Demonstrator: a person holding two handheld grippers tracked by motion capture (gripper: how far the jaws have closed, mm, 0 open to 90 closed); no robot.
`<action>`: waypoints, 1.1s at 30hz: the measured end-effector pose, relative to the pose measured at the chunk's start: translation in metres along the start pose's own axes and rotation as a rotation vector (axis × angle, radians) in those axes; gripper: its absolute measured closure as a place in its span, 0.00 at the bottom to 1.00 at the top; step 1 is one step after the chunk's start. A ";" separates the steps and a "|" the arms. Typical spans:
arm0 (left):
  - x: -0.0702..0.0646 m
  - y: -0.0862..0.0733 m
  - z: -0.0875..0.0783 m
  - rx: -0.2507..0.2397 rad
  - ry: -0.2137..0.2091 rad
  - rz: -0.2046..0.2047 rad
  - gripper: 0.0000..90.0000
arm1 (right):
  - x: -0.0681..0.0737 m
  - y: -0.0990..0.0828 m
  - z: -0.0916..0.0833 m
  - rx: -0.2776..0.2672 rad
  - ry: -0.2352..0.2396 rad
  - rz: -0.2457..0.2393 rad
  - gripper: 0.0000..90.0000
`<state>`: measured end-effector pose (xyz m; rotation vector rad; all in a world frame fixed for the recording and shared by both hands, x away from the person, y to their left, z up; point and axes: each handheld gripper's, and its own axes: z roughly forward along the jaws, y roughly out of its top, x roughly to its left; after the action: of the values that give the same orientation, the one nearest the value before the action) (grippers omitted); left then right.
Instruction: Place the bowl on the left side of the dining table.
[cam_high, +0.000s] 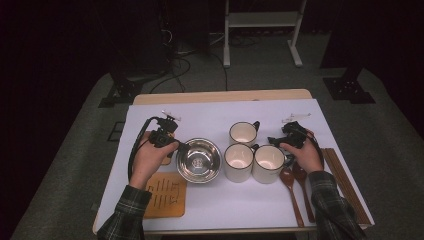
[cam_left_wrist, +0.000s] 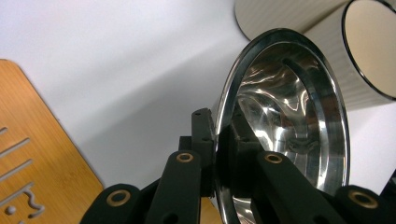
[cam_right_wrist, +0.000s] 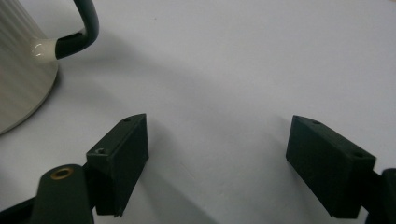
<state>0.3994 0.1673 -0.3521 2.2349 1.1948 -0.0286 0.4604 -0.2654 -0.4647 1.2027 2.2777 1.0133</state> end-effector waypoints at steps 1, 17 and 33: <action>0.001 0.001 0.000 -0.008 0.002 -0.007 0.93 | 0.000 0.000 0.000 0.000 0.000 0.000 0.21; 0.014 0.013 0.001 -0.012 0.015 -0.024 0.93 | 0.000 0.000 0.000 0.001 0.000 0.000 0.21; 0.031 0.020 -0.002 -0.031 0.022 -0.037 0.93 | 0.000 0.000 0.000 0.000 -0.003 -0.002 0.22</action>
<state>0.4323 0.1832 -0.3497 2.1913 1.2398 -0.0001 0.4601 -0.2651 -0.4646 1.2011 2.2764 1.0106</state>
